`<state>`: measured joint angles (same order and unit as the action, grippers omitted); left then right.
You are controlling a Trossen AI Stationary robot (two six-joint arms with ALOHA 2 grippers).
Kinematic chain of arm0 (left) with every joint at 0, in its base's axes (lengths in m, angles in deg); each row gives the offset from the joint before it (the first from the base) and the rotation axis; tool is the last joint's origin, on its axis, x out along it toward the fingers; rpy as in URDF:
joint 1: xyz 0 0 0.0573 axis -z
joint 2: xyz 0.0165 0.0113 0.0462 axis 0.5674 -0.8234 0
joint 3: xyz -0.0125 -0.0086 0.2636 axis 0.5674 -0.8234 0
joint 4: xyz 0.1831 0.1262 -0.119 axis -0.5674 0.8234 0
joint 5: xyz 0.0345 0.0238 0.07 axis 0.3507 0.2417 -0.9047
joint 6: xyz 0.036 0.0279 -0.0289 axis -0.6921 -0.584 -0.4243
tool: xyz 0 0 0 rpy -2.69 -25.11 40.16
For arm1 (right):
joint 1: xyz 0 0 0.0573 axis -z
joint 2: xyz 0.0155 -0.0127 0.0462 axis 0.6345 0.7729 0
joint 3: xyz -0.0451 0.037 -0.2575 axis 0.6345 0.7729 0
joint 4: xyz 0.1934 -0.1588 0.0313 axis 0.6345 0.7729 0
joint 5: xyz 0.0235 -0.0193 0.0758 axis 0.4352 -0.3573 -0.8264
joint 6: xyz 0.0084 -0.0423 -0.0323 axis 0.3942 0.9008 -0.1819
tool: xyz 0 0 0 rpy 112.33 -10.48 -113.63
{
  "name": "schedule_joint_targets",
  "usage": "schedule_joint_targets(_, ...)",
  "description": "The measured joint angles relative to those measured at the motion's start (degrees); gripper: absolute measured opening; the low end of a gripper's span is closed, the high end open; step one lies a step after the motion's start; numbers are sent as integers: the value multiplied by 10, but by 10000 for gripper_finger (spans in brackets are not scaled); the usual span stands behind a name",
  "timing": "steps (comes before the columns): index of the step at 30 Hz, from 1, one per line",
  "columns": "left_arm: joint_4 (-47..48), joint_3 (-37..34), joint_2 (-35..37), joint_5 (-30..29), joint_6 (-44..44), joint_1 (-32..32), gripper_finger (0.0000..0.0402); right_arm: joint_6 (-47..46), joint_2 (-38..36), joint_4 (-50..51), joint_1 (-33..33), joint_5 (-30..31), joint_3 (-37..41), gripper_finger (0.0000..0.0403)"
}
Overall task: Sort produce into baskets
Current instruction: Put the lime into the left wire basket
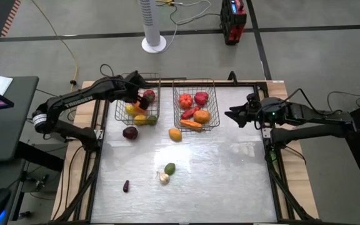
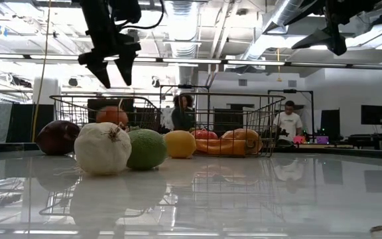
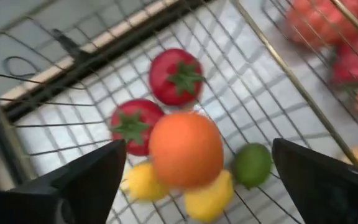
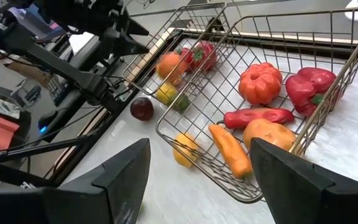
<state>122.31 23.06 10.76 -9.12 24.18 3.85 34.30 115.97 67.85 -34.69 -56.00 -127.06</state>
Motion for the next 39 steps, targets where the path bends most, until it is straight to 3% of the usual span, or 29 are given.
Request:
schedule_joint_targets(7,-2,0,0,84,-22,42,373,4,0,0,0,-1,0,301)
schedule_joint_targets(10,1,0,0,98,-32,109,355,12,0,0,0,-3,0,301)
schedule_joint_targets(14,23,0,0,66,-37,224,334,29,0,0,0,-5,0,301)
schedule_joint_targets(17,2,-11,0,52,25,304,324,46,0,0,1,-16,0,301)
schedule_joint_targets(21,-89,-38,-6,88,149,384,317,63,0,-1,10,-31,0,301)
schedule_joint_targets(26,-189,-30,-82,109,225,466,315,83,17,-16,21,-33,0,301)
schedule_joint_targets(33,-215,33,-219,114,300,483,315,107,64,-50,20,-89,0,301)
schedule_joint_targets(39,-212,70,-299,110,307,477,315,108,95,-52,6,-110,0,301)
